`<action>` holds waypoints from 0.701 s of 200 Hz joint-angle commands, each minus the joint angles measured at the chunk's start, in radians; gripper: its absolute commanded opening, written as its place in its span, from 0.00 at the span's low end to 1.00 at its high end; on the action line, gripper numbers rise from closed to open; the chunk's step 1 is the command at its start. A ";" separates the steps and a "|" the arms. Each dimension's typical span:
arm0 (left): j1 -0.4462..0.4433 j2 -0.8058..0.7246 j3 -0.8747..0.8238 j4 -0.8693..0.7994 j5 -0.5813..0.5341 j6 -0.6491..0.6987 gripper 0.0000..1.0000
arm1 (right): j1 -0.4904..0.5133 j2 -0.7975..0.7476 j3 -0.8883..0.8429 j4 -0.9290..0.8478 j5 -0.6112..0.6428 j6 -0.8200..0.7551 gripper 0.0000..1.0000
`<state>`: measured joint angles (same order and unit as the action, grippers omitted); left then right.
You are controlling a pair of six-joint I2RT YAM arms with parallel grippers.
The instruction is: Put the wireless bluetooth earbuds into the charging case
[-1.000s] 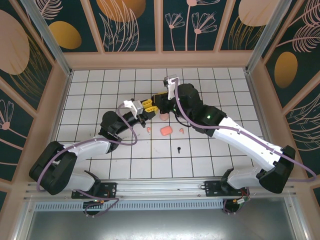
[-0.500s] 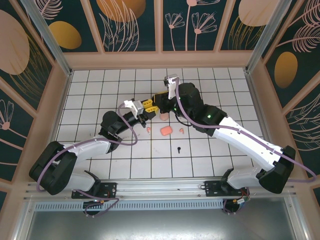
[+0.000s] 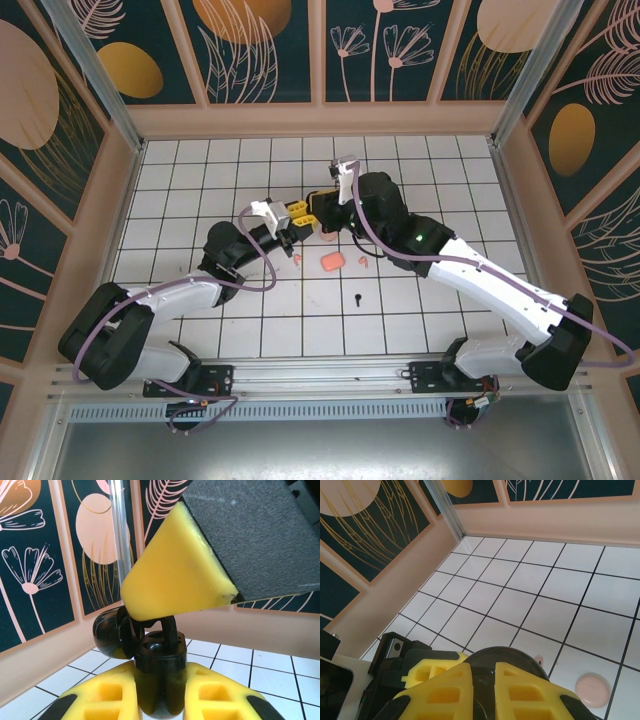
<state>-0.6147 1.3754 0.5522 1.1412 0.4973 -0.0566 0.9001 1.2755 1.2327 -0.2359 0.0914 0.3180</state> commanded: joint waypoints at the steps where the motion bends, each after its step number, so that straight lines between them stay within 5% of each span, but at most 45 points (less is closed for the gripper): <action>1: -0.005 -0.019 0.045 0.071 0.004 0.006 0.00 | 0.003 -0.019 -0.021 -0.046 -0.007 0.014 0.13; 108: -0.006 -0.021 0.057 0.064 0.012 -0.015 0.00 | 0.042 0.077 0.028 -0.143 -0.012 -0.067 0.15; 125: -0.005 -0.019 0.054 0.062 0.010 -0.016 0.00 | 0.043 0.075 0.050 -0.154 0.004 -0.058 0.22; 140: -0.006 -0.015 0.047 0.071 0.000 -0.021 0.00 | 0.040 0.071 0.089 -0.173 0.028 -0.042 0.41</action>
<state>-0.6136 1.3754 0.5568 1.1004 0.4904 -0.0650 0.9230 1.3262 1.2690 -0.3031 0.1146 0.2707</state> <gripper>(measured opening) 0.182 0.273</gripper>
